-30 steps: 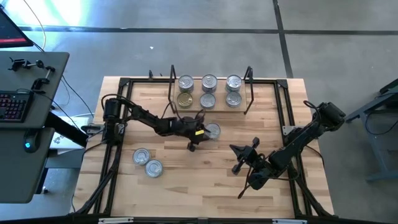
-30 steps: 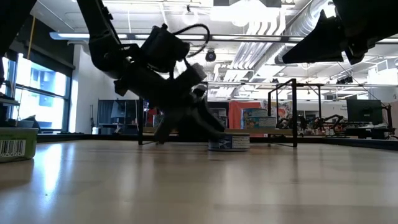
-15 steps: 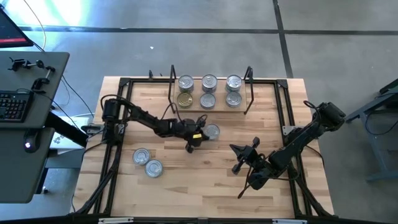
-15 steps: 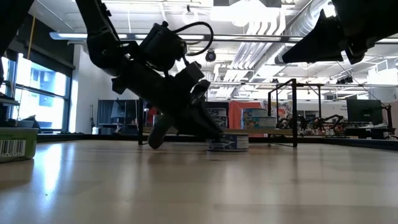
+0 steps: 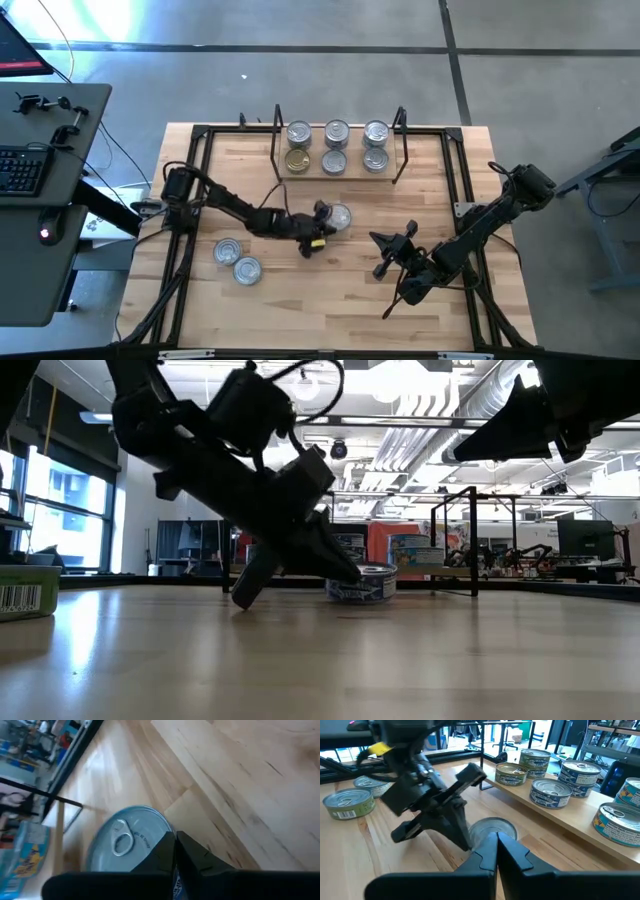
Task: Stack canned seafood by type on shelf
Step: Stack the blue tuna can on top of the blue tuna can on the shelf
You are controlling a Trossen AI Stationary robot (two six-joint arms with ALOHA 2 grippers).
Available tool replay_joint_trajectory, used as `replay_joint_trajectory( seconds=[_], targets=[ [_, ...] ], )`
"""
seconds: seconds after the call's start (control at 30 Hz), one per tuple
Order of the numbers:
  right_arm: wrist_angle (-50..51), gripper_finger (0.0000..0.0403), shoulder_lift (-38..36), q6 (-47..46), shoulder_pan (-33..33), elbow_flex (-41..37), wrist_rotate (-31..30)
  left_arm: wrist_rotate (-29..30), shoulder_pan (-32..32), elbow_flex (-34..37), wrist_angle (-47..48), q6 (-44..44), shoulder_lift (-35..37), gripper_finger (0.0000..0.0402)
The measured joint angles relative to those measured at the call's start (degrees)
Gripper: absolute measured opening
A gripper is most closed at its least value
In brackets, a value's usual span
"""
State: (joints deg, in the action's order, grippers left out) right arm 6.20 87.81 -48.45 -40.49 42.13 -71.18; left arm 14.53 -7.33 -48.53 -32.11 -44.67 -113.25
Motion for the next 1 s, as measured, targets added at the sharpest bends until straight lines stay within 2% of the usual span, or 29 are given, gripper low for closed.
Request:
replay_joint_trajectory(
  seconds=[0.2,0.53,0.67,0.77,0.83,1.0],
  targets=[
    [0.0,0.0000,0.0,0.0,0.0,0.0,0.0,9.5,-3.3,-0.6,0.1,-2.9,0.4,0.0000],
    [0.0,0.0000,0.0,0.0,0.0,0.0,0.0,16.0,-4.5,-0.6,0.2,-5.0,6.0,0.0000],
    [0.0,0.0000,0.0,0.0,0.0,0.0,0.0,18.6,-2.7,-0.6,-0.2,-7.8,8.9,0.0000],
    [0.0,0.0000,0.0,0.0,0.0,0.0,0.0,18.7,0.6,-0.8,0.1,-7.3,10.7,0.0000],
    [0.0,0.0000,0.0,0.0,0.0,0.0,0.0,17.9,3.5,-2.4,3.5,-4.6,11.6,0.0000],
    [0.0,0.0000,0.0,-0.1,0.0,0.0,-0.3,2.9,11.4,-8.7,16.3,5.2,11.1,0.0000]
  ],
)
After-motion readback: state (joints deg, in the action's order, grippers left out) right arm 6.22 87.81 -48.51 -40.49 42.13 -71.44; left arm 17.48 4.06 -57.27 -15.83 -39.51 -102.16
